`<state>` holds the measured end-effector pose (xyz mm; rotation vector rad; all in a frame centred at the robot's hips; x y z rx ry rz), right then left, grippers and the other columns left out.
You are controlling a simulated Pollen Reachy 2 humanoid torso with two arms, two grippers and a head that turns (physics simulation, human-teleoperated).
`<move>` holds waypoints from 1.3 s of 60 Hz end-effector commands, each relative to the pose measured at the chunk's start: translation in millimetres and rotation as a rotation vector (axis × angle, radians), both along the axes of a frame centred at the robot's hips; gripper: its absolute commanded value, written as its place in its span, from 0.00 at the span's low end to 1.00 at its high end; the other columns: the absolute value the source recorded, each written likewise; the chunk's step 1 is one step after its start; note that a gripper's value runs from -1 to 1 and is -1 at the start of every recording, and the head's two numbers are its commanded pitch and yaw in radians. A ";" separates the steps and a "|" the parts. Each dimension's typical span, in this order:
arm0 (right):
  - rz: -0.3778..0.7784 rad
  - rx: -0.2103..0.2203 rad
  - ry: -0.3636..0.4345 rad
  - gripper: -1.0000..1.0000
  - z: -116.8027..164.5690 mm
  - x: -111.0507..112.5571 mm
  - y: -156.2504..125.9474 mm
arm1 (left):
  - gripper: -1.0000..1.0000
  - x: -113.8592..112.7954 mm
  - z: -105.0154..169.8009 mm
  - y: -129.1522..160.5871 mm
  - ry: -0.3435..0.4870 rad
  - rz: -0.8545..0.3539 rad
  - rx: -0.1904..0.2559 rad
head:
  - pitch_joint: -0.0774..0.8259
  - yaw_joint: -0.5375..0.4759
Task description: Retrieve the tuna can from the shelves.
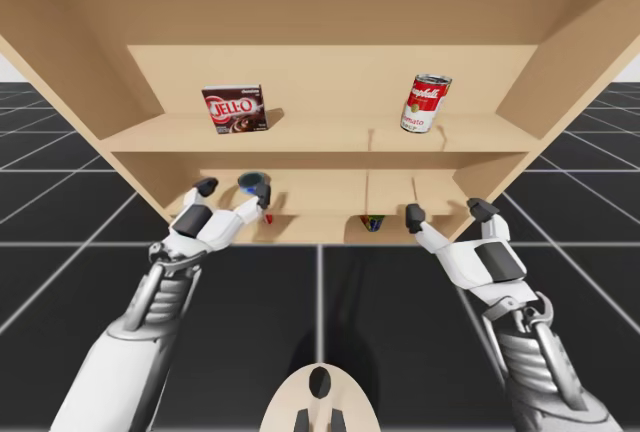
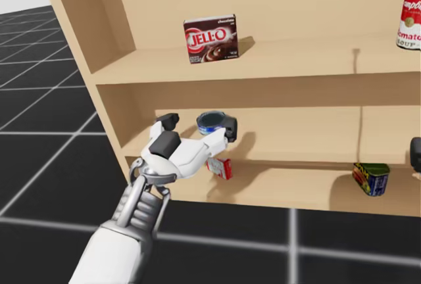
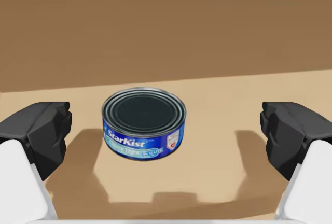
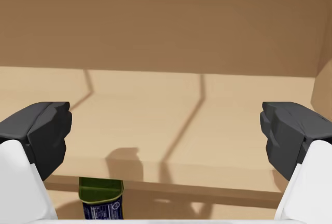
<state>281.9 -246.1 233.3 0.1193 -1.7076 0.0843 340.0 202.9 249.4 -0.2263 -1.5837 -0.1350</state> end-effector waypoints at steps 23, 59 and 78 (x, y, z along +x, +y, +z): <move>-0.004 0.017 -0.007 0.00 2.8 -1.6 -3.9 | 0.00 72.2 -30.9 -18.6 0.137 0.090 -0.032 | 0.58 0.80; -0.003 0.030 -0.005 0.00 2.8 -1.6 -3.9 | 1.00 68.9 -13.9 -24.2 0.043 0.093 -0.007 | 0.59 0.80; -0.004 0.026 -0.004 0.00 3.1 -2.4 -4.5 | 1.00 14.5 22.9 -21.7 0.013 0.098 0.007 | 0.58 0.80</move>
